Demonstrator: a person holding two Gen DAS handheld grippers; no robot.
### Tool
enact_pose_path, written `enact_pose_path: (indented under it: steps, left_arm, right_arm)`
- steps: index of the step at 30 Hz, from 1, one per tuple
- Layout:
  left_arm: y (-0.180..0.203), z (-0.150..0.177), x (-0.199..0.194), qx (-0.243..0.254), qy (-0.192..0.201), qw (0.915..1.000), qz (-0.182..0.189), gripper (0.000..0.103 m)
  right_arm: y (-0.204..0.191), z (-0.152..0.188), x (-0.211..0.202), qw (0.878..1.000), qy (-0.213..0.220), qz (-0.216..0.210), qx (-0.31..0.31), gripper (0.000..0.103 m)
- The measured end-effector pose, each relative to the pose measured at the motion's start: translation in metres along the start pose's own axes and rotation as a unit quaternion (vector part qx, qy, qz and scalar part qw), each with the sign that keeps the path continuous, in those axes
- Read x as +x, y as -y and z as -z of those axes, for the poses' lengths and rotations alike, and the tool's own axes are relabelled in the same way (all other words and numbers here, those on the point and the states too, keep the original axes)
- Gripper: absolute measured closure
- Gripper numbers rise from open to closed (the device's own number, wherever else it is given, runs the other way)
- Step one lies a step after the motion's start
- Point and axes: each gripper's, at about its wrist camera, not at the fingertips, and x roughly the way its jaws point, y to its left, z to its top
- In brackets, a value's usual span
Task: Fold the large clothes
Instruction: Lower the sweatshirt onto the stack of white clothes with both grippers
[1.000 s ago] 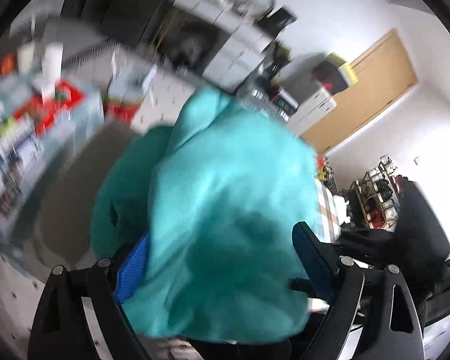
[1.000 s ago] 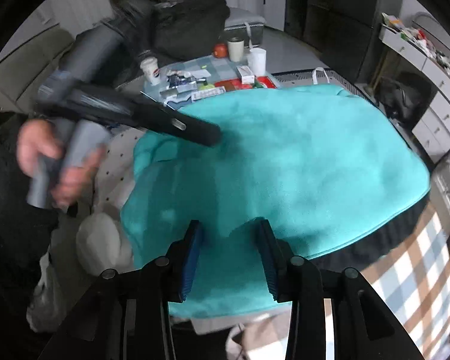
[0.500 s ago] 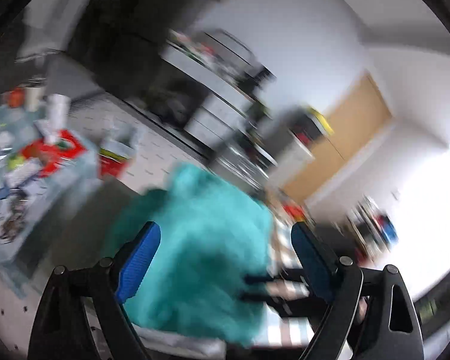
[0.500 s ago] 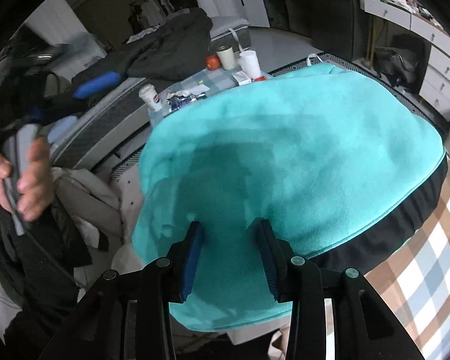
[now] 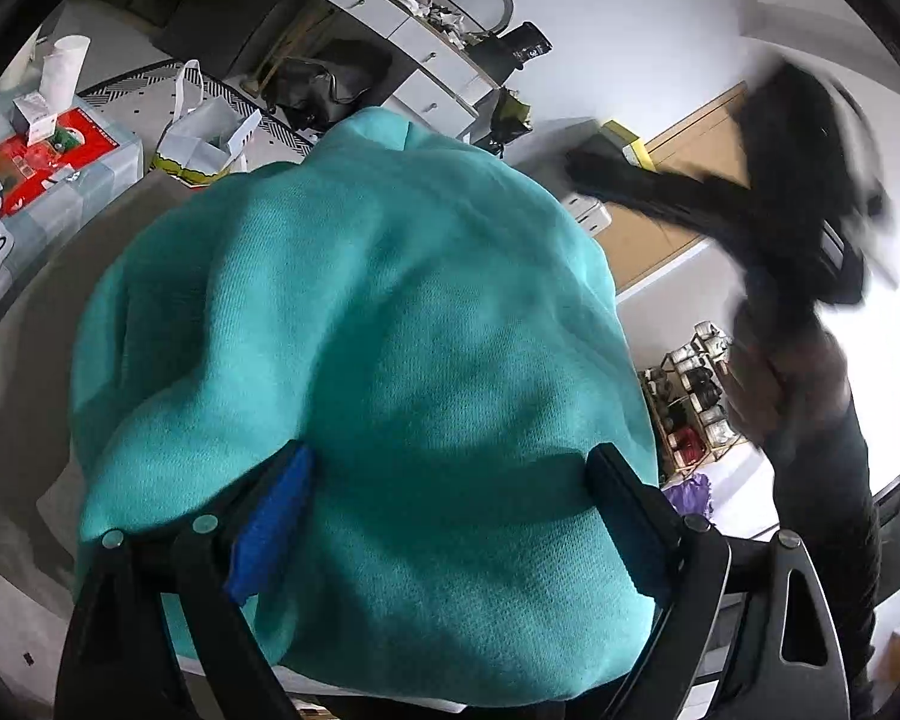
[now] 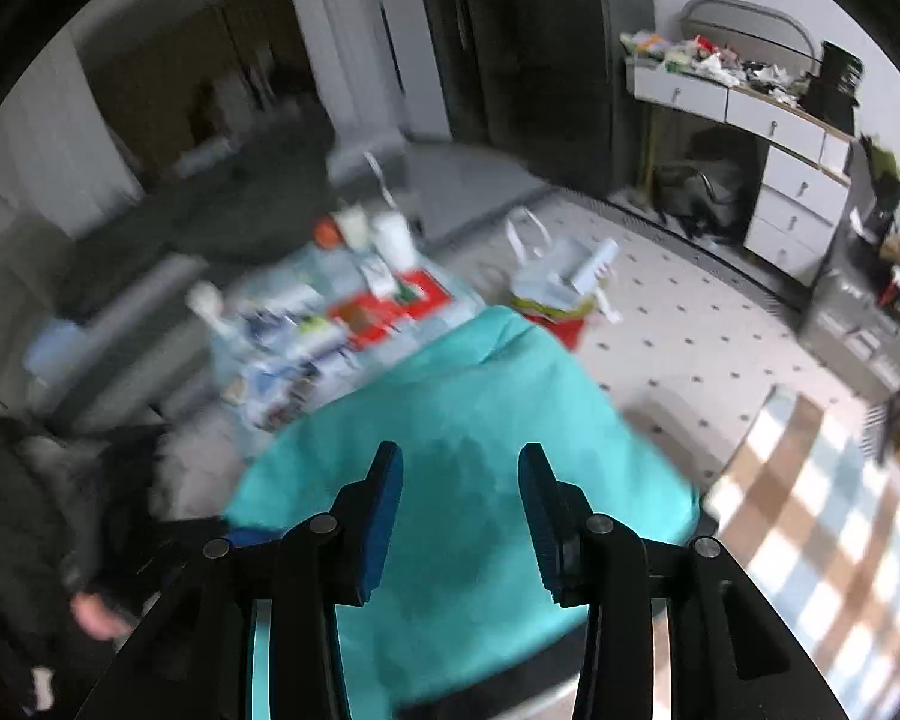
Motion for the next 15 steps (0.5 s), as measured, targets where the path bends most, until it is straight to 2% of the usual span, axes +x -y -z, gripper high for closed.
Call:
enact_pose_path:
  steps: [2,3,5,7,11,13,15]
  left_arm:
    - [0.000,0.000,-0.003,0.004,0.000,1.0000,0.006,0.015]
    - [-0.001,0.000,-0.002,0.003,0.000,1.0000,0.009,0.015]
    - [-0.004,-0.001,0.000,0.005,0.001,0.9997,0.022,0.015]
    - [-0.003,-0.002,0.003,0.010,0.004,0.9997,0.022,0.015]
    - [-0.006,-0.006,0.003,0.002,0.003,0.9995,0.031,0.015]
    - [-0.007,-0.005,0.001,-0.001,-0.003,0.9993,0.038,0.015]
    - [-0.006,-0.005,0.001,0.005,-0.006,0.9993,0.037,0.015]
  right_arm:
    - [-0.017,-0.020,0.033,0.998,-0.037,0.035,-0.042,0.068]
    - [-0.023,-0.026,0.059,0.995,-0.080,0.039,-0.052,0.068]
    - [-0.024,-0.019,0.098,0.986,-0.141,0.062,-0.060,0.068]
    - [-0.032,-0.015,0.129,0.976,-0.174,0.105,-0.078,0.068]
    - [-0.034,-0.014,0.140,0.969,-0.191,0.129,-0.092,0.068]
    - [-0.034,-0.016,0.133,0.969,-0.191,0.122,-0.095,0.068]
    - [-0.028,-0.020,0.106,0.977,-0.171,0.091,-0.091,0.068]
